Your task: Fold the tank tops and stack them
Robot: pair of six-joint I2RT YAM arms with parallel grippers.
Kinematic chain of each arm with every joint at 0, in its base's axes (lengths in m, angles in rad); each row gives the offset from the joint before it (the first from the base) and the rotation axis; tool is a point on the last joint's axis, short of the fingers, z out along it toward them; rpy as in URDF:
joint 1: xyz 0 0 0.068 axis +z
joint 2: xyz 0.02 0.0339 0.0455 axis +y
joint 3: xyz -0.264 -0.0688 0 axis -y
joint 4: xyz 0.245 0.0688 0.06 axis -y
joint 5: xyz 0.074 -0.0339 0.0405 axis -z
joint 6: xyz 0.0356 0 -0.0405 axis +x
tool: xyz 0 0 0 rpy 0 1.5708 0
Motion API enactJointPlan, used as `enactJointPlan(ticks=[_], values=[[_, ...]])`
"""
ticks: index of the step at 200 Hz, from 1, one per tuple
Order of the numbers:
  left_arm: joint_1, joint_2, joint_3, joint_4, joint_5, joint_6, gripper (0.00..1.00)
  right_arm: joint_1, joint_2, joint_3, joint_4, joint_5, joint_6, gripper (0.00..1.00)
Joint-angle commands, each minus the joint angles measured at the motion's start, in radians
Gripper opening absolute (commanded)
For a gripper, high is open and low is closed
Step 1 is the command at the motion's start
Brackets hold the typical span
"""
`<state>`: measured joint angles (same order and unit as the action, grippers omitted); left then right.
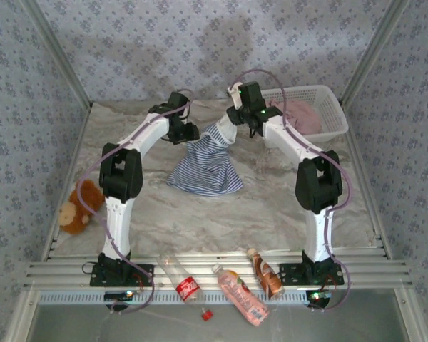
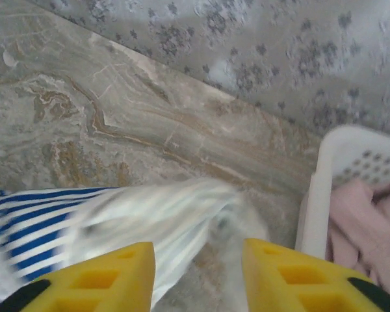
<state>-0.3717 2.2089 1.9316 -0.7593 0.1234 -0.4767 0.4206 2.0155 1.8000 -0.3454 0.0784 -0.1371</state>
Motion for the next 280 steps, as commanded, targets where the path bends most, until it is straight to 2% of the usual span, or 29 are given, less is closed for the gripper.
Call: enactJointPlan(ticks=[1,28,54,86,105,147,160,183,195,229,280], values=[[0.018,-0.098,-0.056,-0.107,-0.057,0.071,0.60,-0.011,-0.098,-0.068,-0.135,-0.089,0.074,0.51],[0.034,-0.258,-0.289,-0.128,-0.031,0.119,0.63,-0.003,-0.289,-0.323,-0.061,-0.250,0.151,0.56],[0.049,-0.366,-0.513,-0.090,0.003,0.110,0.63,0.035,-0.432,-0.549,0.027,-0.346,0.253,0.59],[0.059,-0.436,-0.688,0.011,0.051,0.057,0.61,0.083,-0.513,-0.748,0.083,-0.343,0.306,0.61],[0.057,-0.405,-0.722,0.075,0.104,0.023,0.58,0.099,-0.521,-0.825,0.130,-0.339,0.334,0.61],[0.054,-0.340,-0.727,0.075,0.079,0.047,0.46,0.106,-0.509,-0.873,0.139,-0.320,0.337,0.61],[0.054,-0.331,-0.719,0.075,0.088,0.050,0.35,0.102,-0.496,-0.884,0.150,-0.324,0.338,0.61],[0.054,-0.359,-0.676,0.052,0.110,0.045,0.10,0.098,-0.460,-0.889,0.182,-0.354,0.350,0.59],[0.054,-0.394,-0.635,0.000,0.105,0.048,0.03,0.098,-0.436,-0.882,0.189,-0.366,0.351,0.58],[0.052,-0.489,-0.538,-0.136,0.109,0.060,0.01,0.104,-0.348,-0.849,0.189,-0.364,0.334,0.57],[0.039,-0.571,-0.563,-0.160,0.116,0.050,0.00,0.144,-0.203,-0.736,0.137,-0.264,0.238,0.61]])
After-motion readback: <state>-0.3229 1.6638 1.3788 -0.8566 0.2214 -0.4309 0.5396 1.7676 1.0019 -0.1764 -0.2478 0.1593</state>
